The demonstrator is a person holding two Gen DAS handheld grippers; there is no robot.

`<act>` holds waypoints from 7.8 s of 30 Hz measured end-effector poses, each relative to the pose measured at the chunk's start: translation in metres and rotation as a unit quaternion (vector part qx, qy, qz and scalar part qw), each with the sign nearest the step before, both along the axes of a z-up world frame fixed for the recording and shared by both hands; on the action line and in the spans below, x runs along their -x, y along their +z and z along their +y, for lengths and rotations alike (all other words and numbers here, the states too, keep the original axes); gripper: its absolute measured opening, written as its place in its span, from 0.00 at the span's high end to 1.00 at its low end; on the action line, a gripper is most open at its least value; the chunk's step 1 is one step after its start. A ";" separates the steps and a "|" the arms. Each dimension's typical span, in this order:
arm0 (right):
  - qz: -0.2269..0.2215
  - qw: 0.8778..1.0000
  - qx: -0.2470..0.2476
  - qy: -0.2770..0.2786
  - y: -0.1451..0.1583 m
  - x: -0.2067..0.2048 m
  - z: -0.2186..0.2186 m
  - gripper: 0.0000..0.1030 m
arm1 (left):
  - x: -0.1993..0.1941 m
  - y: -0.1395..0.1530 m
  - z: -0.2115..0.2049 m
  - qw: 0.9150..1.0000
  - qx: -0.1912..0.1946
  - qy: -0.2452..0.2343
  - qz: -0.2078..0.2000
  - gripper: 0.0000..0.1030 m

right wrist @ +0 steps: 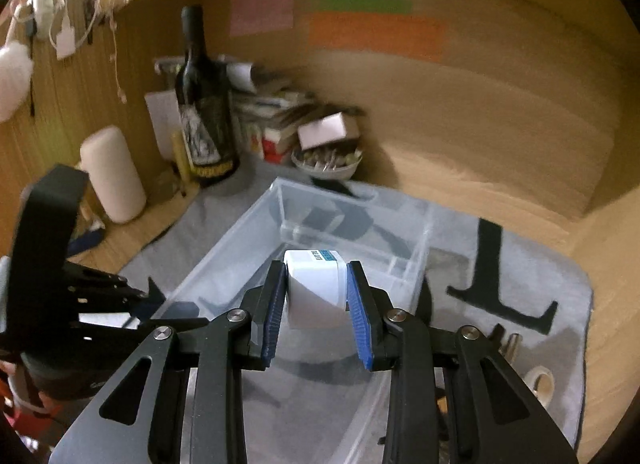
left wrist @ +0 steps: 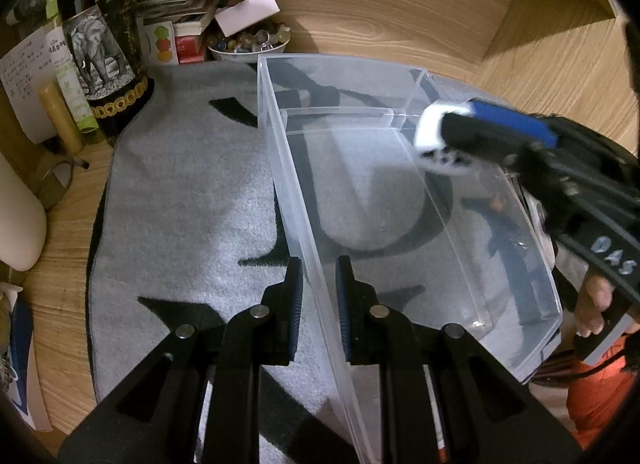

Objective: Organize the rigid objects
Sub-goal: 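Carry the adapter into the clear box and open the right gripper, then move the right gripper to the white massager wand and grasp it, then lift the massager wand and lower it into the box, opening the right gripper, then move the right gripper to the silver metal cylinder and grasp it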

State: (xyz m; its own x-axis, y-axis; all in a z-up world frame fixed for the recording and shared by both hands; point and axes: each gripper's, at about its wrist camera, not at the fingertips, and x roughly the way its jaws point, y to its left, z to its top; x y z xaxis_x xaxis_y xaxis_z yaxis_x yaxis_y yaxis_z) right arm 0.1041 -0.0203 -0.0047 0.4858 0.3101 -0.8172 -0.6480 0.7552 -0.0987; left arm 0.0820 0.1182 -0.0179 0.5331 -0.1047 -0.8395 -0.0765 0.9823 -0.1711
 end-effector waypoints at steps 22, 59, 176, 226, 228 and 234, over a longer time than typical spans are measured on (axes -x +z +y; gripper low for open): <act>0.034 0.997 0.070 0.017 -0.026 -0.011 0.008 0.49 | 0.000 0.000 0.000 1.000 -0.002 0.000 0.001 0.84; -0.015 0.971 0.061 -0.229 -0.008 -0.006 -0.187 0.18 | -0.002 0.002 -0.009 1.000 -0.015 0.002 -0.001 0.84; -0.047 0.998 0.047 -0.010 0.026 0.004 -0.010 0.29 | 0.001 0.002 -0.009 1.000 -0.016 -0.005 -0.005 0.83; 0.022 0.972 0.074 -0.220 -0.038 -0.046 -0.185 0.86 | 0.001 0.003 -0.010 1.000 -0.025 0.004 -0.002 0.83; 0.025 0.969 0.079 -0.231 -0.033 -0.044 -0.186 0.86 | 0.002 0.003 -0.009 1.000 -0.025 0.004 -0.002 0.83; -0.012 0.972 0.054 -0.228 -0.004 -0.038 -0.183 0.86 | 0.002 0.003 -0.009 1.000 -0.025 0.004 -0.002 0.83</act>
State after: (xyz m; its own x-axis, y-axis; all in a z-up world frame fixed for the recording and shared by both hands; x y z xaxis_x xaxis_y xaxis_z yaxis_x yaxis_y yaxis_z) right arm 0.1423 -0.2033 -0.0082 0.5724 -0.0283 -0.8195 -0.2455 0.9476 -0.2042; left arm 0.0803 0.1087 -0.0152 0.5378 -0.0583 -0.8410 -0.0838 0.9890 -0.1221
